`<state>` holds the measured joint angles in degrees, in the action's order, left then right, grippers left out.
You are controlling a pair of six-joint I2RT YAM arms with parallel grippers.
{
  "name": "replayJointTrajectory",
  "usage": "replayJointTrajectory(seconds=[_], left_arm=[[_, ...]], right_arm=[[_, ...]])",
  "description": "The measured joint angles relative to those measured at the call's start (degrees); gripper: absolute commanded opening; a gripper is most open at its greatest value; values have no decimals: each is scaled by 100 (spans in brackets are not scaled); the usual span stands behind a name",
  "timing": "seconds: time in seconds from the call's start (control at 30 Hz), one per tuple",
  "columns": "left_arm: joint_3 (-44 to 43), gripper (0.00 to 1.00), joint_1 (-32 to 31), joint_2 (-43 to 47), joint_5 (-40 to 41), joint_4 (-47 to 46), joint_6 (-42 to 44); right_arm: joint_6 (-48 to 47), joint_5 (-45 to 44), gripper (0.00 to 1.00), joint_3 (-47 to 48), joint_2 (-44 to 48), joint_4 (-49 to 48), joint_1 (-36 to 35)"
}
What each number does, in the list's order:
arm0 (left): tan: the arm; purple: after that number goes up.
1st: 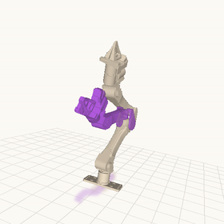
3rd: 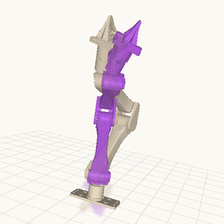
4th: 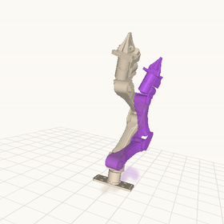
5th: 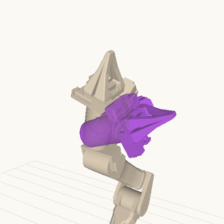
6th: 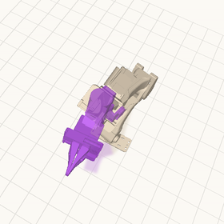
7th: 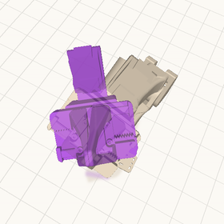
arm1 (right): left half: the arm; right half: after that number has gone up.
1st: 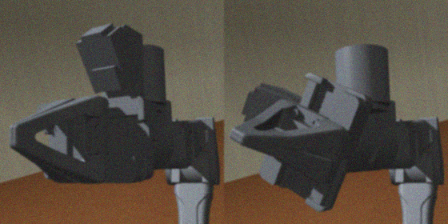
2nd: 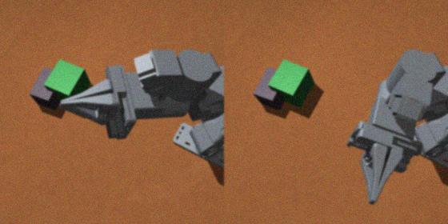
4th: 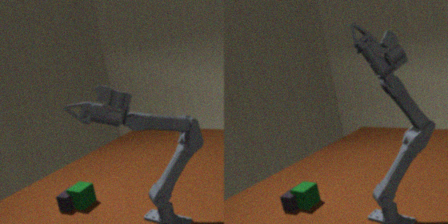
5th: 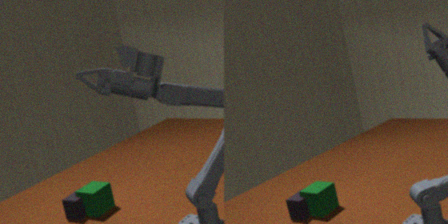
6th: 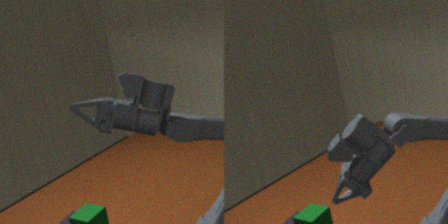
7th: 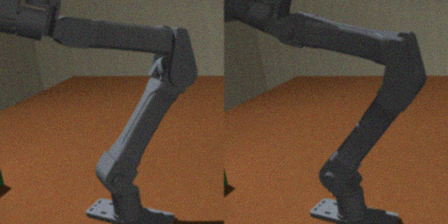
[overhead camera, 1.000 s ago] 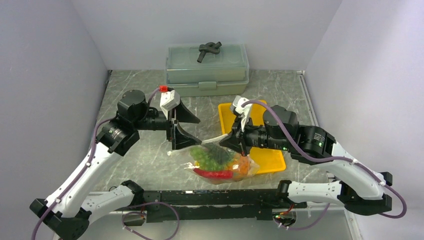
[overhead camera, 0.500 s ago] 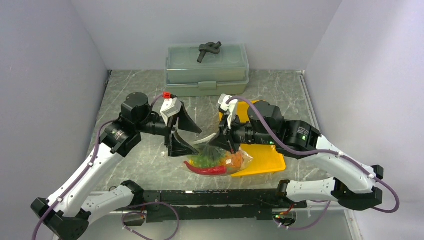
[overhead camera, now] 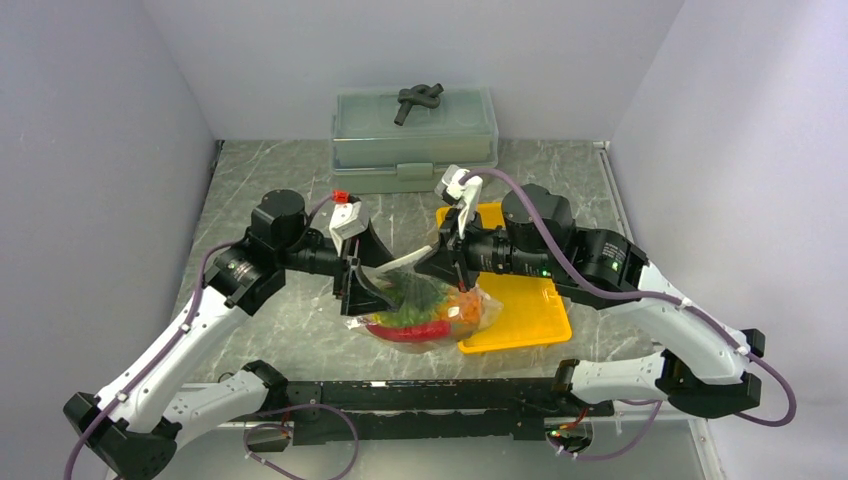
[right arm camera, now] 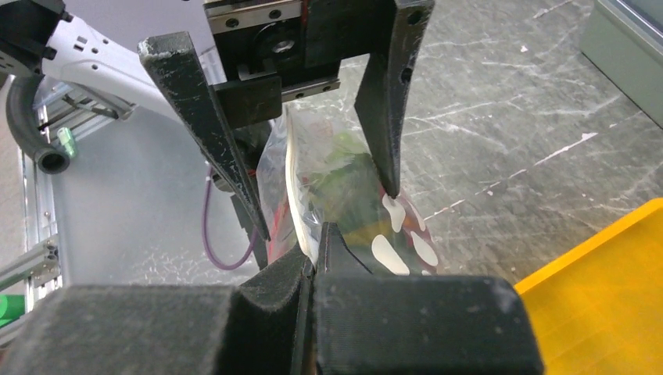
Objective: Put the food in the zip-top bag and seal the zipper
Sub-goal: Place the zipper food storage bag at the center of the board.
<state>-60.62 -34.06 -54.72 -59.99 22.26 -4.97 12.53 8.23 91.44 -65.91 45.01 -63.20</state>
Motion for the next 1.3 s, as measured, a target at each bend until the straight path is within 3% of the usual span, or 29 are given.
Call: replayJointTrajectory(seconds=[0.13,0.3,0.33,0.6,0.73,0.97,1.07,1.3], left_arm=[[35,56,-11,9,50,105,74],[35,4,-28,-24,107,258,181],[33,0,-35,-42,116,247,238],[26,0,-55,-55,358,323,254],[26,0,-63,-50,621,422,267],[26,0,-63,-50,1473,870,542],[26,0,-63,-50,1825,990,610],[-59,0,-63,-90,2852,1285,798]], right_arm=[[57,-22,0,2,-37,4,76],[98,-17,0,2,-44,4,120],[103,-17,0,0,-46,20,120],[125,-31,3,-188,-7,-9,199],[155,-125,19,-374,105,-57,236],[210,-688,67,-691,610,-79,304],[219,-953,76,-791,828,-81,317],[208,-1495,79,-1054,1266,-109,323]])
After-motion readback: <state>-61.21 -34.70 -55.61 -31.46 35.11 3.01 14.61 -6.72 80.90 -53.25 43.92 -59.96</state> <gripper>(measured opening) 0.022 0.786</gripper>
